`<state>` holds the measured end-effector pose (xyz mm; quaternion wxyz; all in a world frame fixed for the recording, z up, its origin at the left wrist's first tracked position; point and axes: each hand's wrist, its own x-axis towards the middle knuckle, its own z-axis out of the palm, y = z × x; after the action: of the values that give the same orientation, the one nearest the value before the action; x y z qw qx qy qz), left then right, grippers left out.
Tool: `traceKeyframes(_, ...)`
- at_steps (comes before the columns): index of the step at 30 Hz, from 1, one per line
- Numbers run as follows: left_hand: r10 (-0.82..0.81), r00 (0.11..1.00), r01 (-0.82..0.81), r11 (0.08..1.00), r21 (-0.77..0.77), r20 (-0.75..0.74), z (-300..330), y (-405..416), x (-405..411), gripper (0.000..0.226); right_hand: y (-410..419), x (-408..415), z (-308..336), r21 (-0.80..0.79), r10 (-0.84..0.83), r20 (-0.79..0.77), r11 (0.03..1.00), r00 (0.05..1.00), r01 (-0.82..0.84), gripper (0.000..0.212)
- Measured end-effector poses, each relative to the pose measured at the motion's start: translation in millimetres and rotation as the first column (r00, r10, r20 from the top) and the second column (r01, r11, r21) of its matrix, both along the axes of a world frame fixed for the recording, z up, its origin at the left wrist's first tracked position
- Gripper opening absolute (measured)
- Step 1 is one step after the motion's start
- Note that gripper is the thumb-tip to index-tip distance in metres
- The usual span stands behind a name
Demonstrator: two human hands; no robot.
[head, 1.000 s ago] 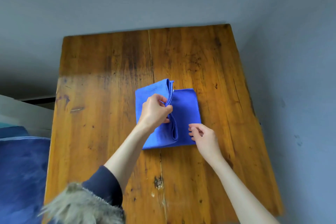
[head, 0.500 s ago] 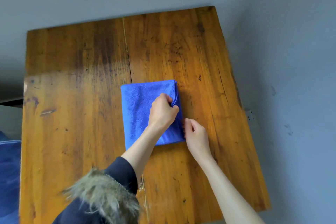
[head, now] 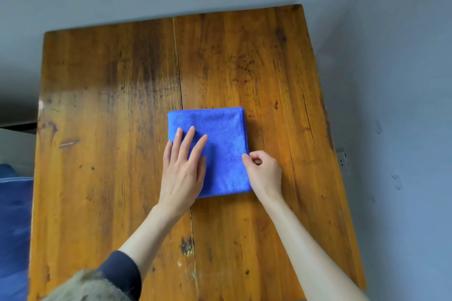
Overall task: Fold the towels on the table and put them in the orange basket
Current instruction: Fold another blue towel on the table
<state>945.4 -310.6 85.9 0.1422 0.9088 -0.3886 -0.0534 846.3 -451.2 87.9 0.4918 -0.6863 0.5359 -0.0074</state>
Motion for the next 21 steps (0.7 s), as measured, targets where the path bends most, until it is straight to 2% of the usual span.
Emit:
traceKeyframes(5,-0.047,0.999,0.047,0.966,0.253,-0.004,-17.9,-0.1,0.0,0.053,-0.4,5.4,1.7,-0.069,-0.039,-0.090,0.997,0.995,0.033,0.011)
traceKeyframes(10,-0.076,0.997,0.075,0.959,0.275,-0.005,-14.1,-0.4,0.1,0.054,-1.7,16.5,6.1,-0.080,-0.044,-0.093,0.996,0.995,0.037,0.031)
traceKeyframes(12,-0.104,0.995,0.102,0.961,0.256,-0.006,-10.8,1.3,4.3,0.053,-0.6,20.4,8.5,-0.186,0.017,-0.055,0.982,0.998,-0.027,0.039)
traceKeyframes(14,-0.122,0.992,0.114,0.968,0.224,0.024,-7.7,0.5,12.6,0.051,2.3,23.2,10.2,-0.448,0.195,-0.039,0.873,0.980,-0.192,0.046)
traceKeyframes(16,-0.118,0.991,0.106,0.976,0.191,0.056,-5.3,-5.9,23.5,0.050,5.3,28.5,8.2,-0.666,0.411,-0.102,0.648,0.906,-0.369,0.048)
traceKeyframes(18,-0.123,0.991,0.112,0.977,0.180,0.050,-5.4,-14.3,33.1,0.051,6.3,35.5,2.4,-0.716,0.544,-0.209,0.481,0.813,-0.506,0.050)
traceKeyframes(19,-0.127,0.991,0.119,0.975,0.188,0.035,-6.6,-17.7,36.4,0.052,5.3,38.6,-2.0,-0.698,0.570,-0.258,0.448,0.780,-0.558,0.051)
traceKeyframes(21,-0.132,0.991,0.128,0.967,0.222,0.003,-10.9,-21.8,40.5,0.055,0.7,41.7,-13.5,-0.634,0.574,-0.340,0.446,0.745,-0.632,0.053)
